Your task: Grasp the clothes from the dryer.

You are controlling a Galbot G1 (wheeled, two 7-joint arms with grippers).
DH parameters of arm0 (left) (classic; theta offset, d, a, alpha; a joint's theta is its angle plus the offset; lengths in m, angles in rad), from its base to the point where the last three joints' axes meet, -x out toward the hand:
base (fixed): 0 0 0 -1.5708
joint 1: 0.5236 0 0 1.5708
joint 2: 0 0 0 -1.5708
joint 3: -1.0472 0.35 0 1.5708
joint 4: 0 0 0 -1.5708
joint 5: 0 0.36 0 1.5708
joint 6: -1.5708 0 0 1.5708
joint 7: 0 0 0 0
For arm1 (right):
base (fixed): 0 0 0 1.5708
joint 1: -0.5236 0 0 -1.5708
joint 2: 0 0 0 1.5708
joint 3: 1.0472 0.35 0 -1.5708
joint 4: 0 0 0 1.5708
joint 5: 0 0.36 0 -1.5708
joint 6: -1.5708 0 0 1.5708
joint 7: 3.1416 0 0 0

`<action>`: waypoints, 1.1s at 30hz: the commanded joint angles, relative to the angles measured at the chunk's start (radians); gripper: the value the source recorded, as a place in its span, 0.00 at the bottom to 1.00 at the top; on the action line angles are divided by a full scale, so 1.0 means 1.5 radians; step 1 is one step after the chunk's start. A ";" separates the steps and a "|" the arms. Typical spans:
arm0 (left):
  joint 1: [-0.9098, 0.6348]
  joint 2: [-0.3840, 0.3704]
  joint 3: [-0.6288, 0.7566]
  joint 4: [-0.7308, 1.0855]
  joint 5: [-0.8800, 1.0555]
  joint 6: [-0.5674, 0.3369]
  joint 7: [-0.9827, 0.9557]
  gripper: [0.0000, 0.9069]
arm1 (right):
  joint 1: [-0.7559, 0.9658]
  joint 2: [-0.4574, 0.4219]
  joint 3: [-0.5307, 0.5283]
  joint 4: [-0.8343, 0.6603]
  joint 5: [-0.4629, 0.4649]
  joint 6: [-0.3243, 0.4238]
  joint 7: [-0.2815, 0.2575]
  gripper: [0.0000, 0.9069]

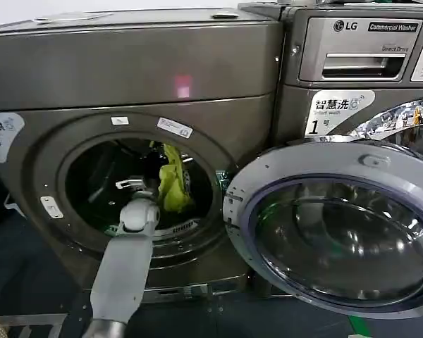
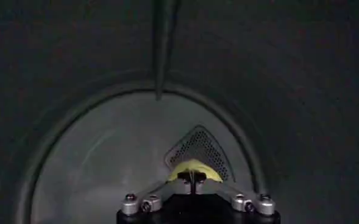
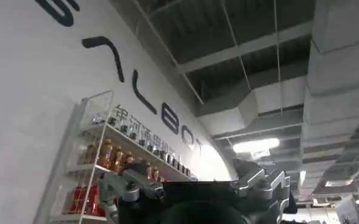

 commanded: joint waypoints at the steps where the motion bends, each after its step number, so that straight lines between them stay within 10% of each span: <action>1: 0.036 -0.001 -0.004 -0.038 0.018 0.001 -0.017 0.00 | -0.001 -0.001 0.009 0.007 -0.013 -0.018 -0.007 1.00; 33: 0.027 -0.006 -0.013 -0.020 0.042 0.014 -0.018 0.00 | 0.001 -0.002 0.005 0.009 -0.010 0.001 0.000 1.00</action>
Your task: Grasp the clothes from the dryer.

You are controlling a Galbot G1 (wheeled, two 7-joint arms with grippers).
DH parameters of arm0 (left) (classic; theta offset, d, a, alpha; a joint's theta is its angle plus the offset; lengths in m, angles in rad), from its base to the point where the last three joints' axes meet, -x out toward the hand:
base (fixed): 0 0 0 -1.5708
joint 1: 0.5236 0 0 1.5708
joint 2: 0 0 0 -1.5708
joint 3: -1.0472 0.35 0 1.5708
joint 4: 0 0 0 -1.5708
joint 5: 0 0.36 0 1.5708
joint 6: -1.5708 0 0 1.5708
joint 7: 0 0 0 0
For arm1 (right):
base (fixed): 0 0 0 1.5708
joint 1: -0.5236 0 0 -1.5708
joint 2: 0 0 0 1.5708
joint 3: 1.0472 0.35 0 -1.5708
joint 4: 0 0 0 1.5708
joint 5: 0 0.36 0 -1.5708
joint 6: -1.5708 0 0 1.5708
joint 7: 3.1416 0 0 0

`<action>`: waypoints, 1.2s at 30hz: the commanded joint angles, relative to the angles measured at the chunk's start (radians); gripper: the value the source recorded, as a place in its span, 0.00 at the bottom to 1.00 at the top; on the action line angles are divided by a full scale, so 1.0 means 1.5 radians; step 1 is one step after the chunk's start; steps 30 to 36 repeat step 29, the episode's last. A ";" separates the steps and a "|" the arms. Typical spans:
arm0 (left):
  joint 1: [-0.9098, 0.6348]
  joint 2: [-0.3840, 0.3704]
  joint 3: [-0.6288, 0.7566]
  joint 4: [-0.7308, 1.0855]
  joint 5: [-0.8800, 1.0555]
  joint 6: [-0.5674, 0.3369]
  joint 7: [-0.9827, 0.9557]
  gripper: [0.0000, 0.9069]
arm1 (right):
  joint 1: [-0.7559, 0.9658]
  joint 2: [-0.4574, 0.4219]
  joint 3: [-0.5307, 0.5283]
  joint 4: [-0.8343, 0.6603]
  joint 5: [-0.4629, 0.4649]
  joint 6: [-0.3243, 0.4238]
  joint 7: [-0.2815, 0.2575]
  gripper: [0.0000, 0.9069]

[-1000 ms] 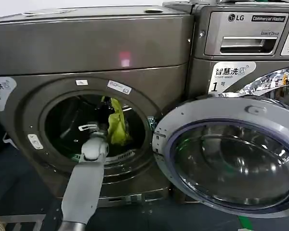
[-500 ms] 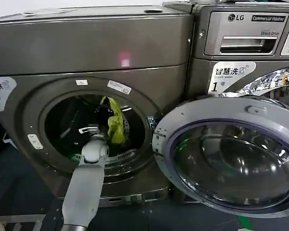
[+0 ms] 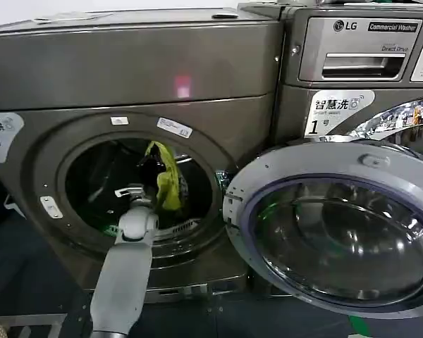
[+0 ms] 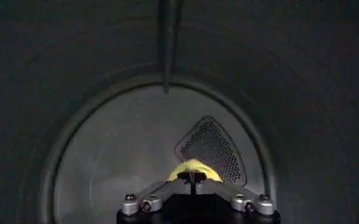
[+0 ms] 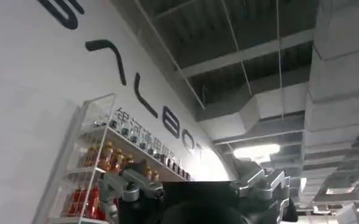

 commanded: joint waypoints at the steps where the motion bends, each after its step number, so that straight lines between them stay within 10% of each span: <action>1: -0.004 0.002 0.002 0.002 0.001 0.001 0.000 0.00 | -0.002 0.001 0.004 0.003 0.001 -0.002 0.004 1.00; 36: -0.003 -0.001 0.001 0.004 0.013 0.007 0.001 0.00 | 0.000 -0.001 0.016 0.004 -0.004 -0.013 -0.007 1.00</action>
